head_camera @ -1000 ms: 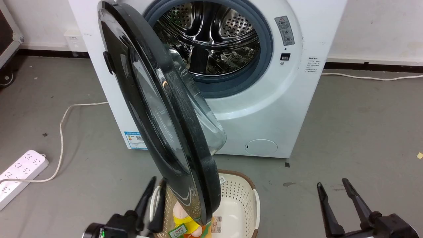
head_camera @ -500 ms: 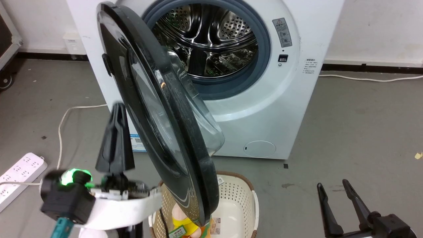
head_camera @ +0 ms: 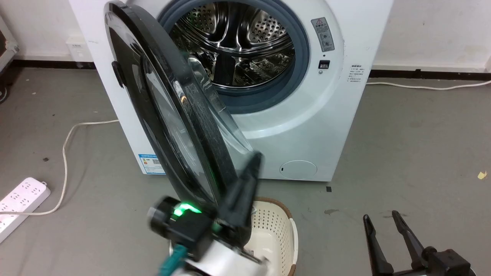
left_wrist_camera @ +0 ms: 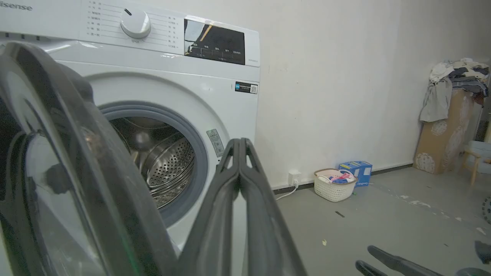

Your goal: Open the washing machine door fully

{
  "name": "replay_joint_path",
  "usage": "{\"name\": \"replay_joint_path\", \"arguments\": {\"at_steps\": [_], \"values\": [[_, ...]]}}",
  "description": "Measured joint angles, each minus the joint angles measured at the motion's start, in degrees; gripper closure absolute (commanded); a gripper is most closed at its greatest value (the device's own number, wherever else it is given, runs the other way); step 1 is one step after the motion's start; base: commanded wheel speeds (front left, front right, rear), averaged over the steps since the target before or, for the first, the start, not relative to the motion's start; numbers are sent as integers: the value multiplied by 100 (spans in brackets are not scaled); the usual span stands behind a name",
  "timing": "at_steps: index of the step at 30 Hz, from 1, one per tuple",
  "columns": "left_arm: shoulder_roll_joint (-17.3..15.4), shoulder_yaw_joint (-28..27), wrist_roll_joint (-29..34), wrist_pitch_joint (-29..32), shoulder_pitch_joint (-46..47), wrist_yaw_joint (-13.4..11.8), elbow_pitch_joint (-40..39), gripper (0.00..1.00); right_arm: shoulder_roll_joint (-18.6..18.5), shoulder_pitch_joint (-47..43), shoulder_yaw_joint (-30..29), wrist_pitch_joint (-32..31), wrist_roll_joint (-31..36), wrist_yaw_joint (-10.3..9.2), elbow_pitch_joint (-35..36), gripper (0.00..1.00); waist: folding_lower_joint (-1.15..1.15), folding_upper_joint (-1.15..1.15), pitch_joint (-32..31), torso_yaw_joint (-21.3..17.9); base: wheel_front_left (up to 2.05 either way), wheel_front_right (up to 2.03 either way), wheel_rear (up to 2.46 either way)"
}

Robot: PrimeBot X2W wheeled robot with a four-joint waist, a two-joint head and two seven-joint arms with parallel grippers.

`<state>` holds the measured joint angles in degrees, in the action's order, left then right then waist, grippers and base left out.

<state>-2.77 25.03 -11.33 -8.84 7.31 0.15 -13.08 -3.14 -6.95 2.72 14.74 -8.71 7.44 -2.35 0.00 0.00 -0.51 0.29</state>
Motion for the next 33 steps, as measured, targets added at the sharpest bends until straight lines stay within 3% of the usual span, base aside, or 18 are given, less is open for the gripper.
{"name": "replay_joint_path", "arguments": {"at_steps": [7,18,26,33], "values": [[2,593,-246,229,-115,-74,734,100,0,19,27,1,-80,-1,-47,0,0,0,139,5,0,0,0],[-21,546,-499,126,-132,-156,1889,100,1,54,48,1,-138,-1,-144,0,0,0,232,144,0,0,0],[-67,454,-613,-35,-302,-209,2045,100,2,39,55,1,-138,-1,-212,0,1,0,53,542,0,0,0],[-216,264,-712,-37,-392,-336,2046,100,3,-4,116,1,-171,-1,-261,0,1,0,-59,1115,0,0,0]]}}
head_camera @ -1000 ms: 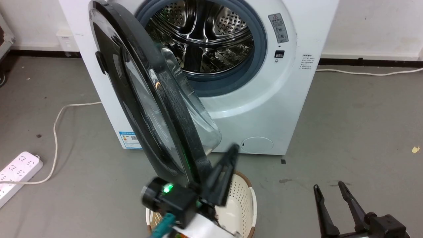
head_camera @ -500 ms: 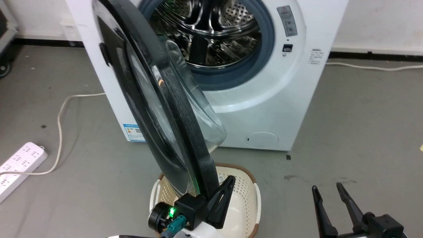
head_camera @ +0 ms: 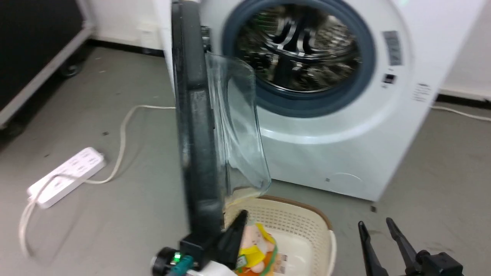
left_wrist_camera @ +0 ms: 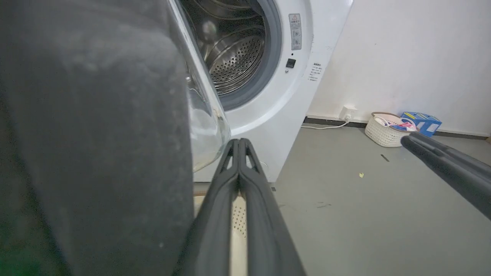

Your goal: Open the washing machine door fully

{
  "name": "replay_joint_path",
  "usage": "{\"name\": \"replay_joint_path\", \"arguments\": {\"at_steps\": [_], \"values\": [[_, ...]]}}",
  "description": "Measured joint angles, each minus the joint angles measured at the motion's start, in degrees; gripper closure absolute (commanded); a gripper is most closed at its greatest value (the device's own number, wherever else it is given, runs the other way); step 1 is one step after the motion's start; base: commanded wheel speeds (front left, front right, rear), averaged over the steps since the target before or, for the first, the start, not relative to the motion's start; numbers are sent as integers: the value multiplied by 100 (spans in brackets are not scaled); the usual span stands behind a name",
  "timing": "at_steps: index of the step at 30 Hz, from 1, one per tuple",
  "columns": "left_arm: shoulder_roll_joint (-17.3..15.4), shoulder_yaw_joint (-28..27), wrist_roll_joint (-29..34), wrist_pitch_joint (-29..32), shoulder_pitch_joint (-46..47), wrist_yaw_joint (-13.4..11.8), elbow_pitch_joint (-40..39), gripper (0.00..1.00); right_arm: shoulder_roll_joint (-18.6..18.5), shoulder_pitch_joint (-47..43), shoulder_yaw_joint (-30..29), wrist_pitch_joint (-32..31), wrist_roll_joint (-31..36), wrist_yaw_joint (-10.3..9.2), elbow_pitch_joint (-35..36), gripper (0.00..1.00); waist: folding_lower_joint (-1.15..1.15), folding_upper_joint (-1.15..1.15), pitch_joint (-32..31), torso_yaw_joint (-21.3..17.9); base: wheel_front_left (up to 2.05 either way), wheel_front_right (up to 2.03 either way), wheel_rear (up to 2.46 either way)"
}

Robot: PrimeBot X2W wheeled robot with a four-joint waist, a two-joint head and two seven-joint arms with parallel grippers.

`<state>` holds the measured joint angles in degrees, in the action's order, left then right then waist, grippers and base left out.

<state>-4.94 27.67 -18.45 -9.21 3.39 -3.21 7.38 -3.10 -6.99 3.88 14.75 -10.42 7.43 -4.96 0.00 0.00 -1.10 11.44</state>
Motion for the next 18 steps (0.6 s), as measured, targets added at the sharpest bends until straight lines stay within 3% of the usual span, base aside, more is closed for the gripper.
{"name": "replay_joint_path", "arguments": {"at_steps": [11,18], "values": [[-452,-660,-250,2,-21,-270,-118,100,3,4,142,0,-65,0,-70,0,0,0,-49,852,0,0,0],[-768,-1259,-492,-38,210,-368,-123,100,4,131,264,0,74,0,-86,0,-1,0,335,1039,0,0,0]]}}
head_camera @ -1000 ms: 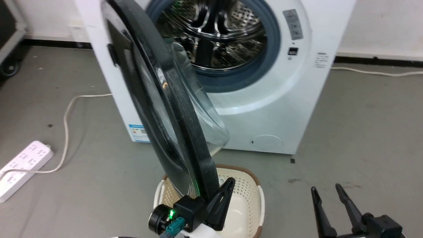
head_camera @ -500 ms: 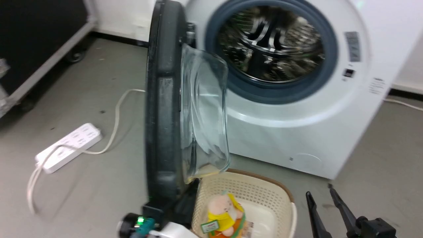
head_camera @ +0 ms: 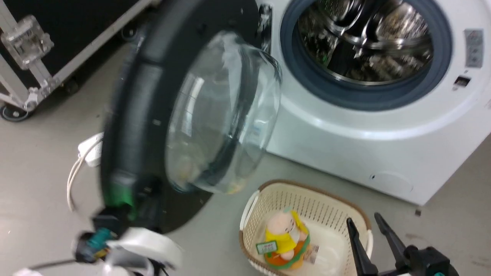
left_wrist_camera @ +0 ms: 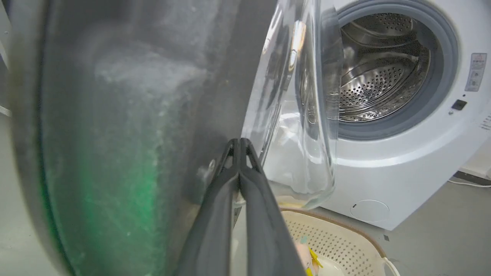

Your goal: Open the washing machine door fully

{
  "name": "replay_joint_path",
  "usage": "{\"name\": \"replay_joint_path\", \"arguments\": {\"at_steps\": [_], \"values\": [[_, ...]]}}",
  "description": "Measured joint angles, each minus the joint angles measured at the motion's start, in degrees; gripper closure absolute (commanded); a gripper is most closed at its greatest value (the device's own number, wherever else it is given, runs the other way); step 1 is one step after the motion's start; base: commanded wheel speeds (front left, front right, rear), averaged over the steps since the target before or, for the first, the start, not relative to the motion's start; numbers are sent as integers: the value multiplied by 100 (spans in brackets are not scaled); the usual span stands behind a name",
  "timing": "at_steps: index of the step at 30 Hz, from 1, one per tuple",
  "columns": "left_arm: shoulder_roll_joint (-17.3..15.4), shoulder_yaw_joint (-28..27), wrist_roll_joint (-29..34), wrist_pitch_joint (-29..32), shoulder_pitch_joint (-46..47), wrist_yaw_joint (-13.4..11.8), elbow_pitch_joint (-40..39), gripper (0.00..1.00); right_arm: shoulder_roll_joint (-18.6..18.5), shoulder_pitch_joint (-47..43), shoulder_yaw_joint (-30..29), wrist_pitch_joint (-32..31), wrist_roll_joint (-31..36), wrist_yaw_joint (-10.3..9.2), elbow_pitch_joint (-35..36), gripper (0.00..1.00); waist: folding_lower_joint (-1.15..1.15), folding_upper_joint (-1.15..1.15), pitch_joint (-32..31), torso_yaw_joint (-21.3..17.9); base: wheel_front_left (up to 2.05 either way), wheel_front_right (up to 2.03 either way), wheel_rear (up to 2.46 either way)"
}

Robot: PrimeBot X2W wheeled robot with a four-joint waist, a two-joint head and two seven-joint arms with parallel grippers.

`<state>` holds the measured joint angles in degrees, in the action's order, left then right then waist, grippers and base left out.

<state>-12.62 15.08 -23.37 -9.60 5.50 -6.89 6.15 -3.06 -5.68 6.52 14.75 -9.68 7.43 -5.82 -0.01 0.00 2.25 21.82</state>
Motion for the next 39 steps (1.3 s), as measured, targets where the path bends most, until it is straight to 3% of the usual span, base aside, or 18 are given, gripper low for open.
{"name": "replay_joint_path", "arguments": {"at_steps": [19,30,39], "values": [[-1412,-1944,-1051,-214,1798,292,1723,100,-361,419,-146,-445,332,1,459,0,-1,0,1534,-79,0,0,0],[-1532,-2160,-1341,-433,2554,765,2859,100,-443,502,-230,-566,367,1,643,0,0,0,1835,-113,0,0,0],[-1348,-1874,-820,-508,2593,991,2873,100,-390,499,-225,-452,307,0,459,0,0,0,1458,-85,0,0,0]]}}
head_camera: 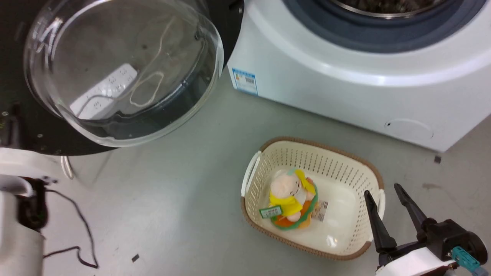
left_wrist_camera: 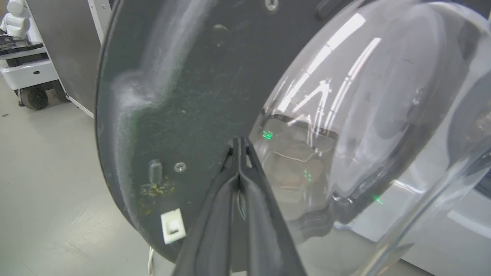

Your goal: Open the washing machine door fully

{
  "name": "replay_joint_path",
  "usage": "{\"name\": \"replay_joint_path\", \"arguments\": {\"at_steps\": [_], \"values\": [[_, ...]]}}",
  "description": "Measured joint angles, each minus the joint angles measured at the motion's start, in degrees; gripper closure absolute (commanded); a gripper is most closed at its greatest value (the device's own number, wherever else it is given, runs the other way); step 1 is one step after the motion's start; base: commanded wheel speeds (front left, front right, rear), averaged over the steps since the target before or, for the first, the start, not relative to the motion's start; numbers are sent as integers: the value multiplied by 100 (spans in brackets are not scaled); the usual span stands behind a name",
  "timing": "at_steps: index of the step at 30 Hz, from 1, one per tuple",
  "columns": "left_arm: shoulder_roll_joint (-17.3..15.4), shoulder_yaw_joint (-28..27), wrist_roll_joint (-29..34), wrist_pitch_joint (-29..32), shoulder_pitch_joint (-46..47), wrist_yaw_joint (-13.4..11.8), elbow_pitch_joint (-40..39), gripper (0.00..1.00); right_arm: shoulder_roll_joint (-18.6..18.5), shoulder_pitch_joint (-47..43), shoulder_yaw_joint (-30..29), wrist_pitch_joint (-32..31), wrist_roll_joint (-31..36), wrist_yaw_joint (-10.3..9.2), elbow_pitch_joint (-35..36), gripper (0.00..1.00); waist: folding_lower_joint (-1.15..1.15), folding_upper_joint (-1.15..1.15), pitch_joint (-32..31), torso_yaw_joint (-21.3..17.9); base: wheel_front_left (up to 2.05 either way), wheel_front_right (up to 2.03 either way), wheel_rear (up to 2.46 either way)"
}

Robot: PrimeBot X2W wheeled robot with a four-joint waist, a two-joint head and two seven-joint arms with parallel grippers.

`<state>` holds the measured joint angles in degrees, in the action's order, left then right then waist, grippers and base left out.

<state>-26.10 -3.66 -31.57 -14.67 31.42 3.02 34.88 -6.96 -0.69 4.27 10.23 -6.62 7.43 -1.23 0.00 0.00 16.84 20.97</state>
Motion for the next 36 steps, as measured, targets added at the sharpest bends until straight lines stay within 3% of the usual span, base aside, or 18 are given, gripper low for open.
{"name": "replay_joint_path", "arguments": {"at_steps": [7,13,24,30,31,32,33,36], "values": [[447,505,430,-1,-661,119,-889,100,156,0,-109,271,-104,1,-237,0,1,0,-626,-89,0,0,0],[939,895,436,1,-1350,116,-1624,100,233,-7,-342,407,-119,1,-242,0,2,0,-1146,-315,0,0,0],[1352,1521,1011,-1,-2633,-162,-2448,100,348,-293,-481,452,-152,0,-119,0,1,0,-1729,-996,0,0,0],[1648,1527,1258,-1,-3093,-293,-2840,100,365,-441,-497,452,-148,0,-54,0,1,0,-1847,-1306,0,0,0],[1675,1524,1330,-1,-3166,-292,-2903,94,369,-472,-493,452,-144,1,-53,0,1,0,-1861,-1351,0,0,0],[1699,1504,1404,-1,-3228,-293,-2954,57,374,-502,-493,452,-143,1,-60,0,1,0,-1875,-1393,0,0,0],[1738,1474,1463,-1,-3286,-296,-2987,0,376,-522,-500,452,-144,1,-78,0,1,0,-1889,-1431,0,0,0],[1815,1446,1748,-1,-3411,-310,-3048,0,377,-574,-493,452,-145,0,-135,0,1,0,-1922,-1530,0,0,0]]}}
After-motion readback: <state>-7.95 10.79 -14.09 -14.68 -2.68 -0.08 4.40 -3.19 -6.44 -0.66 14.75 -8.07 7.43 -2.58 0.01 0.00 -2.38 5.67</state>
